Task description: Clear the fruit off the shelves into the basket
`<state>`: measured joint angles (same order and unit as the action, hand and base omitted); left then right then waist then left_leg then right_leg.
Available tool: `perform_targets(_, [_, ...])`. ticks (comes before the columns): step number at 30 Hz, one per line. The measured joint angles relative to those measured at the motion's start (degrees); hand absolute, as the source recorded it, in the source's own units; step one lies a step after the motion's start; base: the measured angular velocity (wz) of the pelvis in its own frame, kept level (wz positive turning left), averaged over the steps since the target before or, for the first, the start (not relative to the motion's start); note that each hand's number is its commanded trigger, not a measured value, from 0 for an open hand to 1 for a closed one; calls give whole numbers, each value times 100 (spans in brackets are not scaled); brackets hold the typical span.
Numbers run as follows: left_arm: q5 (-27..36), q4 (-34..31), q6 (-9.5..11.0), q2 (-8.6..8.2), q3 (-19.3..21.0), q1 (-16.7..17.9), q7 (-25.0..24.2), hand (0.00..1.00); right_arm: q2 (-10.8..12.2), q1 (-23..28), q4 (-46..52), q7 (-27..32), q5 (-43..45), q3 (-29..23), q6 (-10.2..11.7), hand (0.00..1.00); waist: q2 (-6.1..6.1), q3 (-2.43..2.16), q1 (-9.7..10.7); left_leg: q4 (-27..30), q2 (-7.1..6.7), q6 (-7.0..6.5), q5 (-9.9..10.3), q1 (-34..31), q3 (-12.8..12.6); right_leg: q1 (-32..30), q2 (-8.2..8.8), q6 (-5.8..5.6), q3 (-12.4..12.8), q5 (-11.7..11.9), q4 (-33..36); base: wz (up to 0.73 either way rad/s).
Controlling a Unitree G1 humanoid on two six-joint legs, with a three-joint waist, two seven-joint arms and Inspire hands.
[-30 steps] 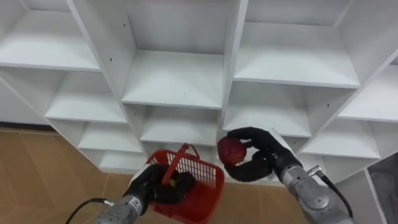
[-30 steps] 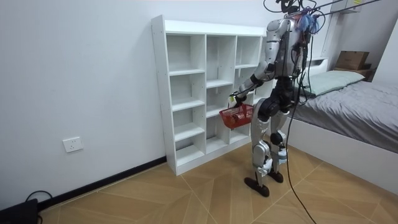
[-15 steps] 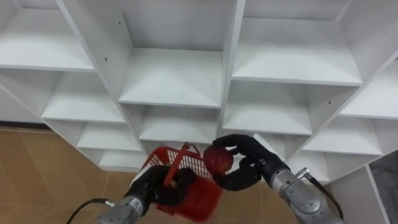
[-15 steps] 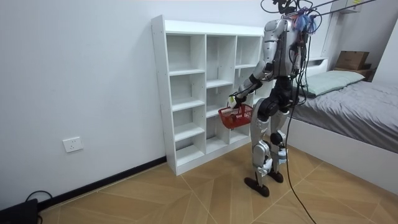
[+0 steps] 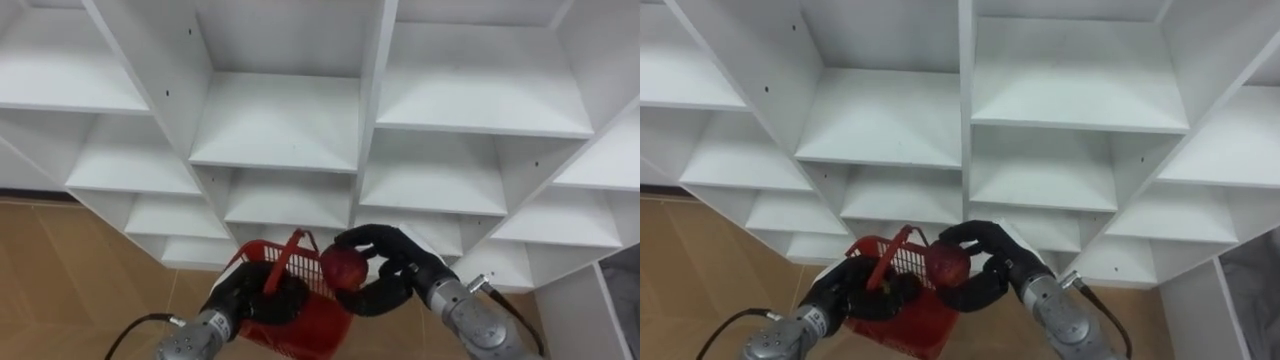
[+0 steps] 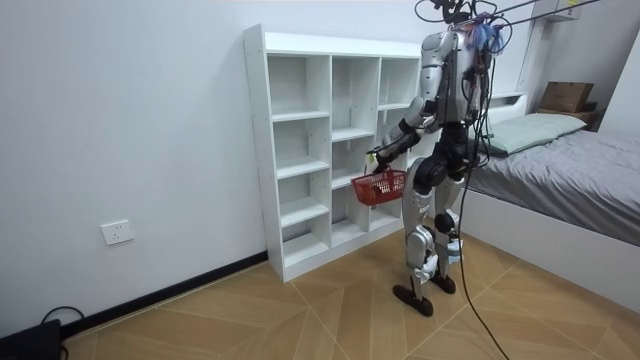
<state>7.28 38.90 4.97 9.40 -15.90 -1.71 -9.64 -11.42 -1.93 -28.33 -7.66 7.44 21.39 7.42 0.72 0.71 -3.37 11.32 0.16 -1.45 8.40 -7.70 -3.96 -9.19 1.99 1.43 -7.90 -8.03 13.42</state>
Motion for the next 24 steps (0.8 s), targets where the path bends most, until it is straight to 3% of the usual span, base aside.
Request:
perform_targets(20, [-6,-167,55,-79,-401,-8,-113,100,36,-69,-622,-114,191,163,0,100,-32,12,2,-3,6,0,0,-274,0,-272,-9,5,-4,14,-12,0])
perform_targets(24, [2,-233,55,-79,-465,-8,-132,100,39,-142,-690,-127,191,223,-3,100,-5,31,-6,-3,5,1,0,-278,-2,-299,-6,2,13,8,21,0])
